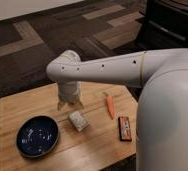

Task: Pick up the ceramic cup

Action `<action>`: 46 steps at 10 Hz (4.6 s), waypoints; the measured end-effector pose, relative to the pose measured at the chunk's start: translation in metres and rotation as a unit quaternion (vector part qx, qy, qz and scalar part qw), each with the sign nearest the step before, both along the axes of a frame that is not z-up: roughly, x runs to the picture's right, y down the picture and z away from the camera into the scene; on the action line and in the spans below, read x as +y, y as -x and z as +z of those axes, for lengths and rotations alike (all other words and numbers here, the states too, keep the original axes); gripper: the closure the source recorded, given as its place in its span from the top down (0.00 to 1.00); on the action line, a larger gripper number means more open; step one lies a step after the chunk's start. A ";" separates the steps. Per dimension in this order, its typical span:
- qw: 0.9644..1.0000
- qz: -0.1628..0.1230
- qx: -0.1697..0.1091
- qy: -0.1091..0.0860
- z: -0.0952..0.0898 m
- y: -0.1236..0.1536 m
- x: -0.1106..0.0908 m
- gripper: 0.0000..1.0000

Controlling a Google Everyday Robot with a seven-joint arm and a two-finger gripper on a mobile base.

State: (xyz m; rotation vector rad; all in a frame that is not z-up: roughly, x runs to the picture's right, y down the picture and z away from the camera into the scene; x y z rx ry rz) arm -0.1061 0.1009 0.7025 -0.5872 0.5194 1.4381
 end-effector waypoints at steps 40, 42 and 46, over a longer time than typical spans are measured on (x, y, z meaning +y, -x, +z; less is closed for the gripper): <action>0.996 0.073 0.047 0.000 0.099 -0.049 -0.084 0.65; 0.996 0.069 0.056 0.006 0.108 -0.054 -0.082 0.54; 0.997 0.045 0.065 0.002 0.115 -0.044 -0.086 0.01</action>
